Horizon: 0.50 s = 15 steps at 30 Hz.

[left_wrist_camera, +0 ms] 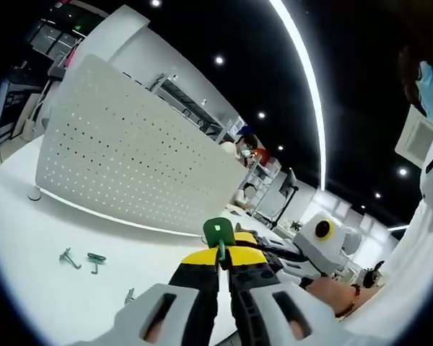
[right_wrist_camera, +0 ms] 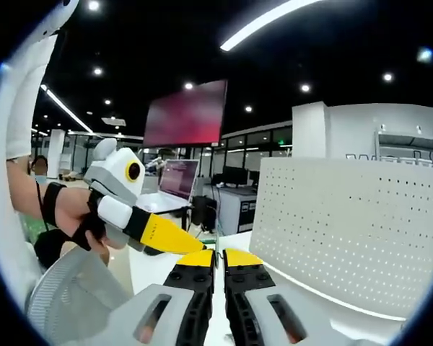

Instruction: Insert the hook assembly into the mounting plate slot until the hook locks in place.

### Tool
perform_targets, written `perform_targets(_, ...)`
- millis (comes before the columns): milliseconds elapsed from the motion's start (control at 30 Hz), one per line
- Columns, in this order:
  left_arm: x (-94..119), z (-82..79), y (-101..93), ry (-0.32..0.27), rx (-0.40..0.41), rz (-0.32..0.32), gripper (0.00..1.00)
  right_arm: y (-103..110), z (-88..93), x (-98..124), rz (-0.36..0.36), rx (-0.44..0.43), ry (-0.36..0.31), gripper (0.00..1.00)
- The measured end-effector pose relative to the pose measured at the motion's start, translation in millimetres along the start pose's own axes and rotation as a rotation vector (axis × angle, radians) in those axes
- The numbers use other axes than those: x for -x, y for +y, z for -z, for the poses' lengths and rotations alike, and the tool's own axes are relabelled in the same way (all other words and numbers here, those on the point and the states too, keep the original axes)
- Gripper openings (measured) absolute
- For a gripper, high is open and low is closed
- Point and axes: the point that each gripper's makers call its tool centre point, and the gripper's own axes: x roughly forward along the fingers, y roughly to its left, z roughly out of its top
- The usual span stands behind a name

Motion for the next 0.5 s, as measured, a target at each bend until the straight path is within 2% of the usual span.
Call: perform_targets(500,-1.0,-3.0,1.8,0.006,-0.076,-0.018,0.02,-3.8,1.2,0.5,0.014,-0.005,0.015,0.05)
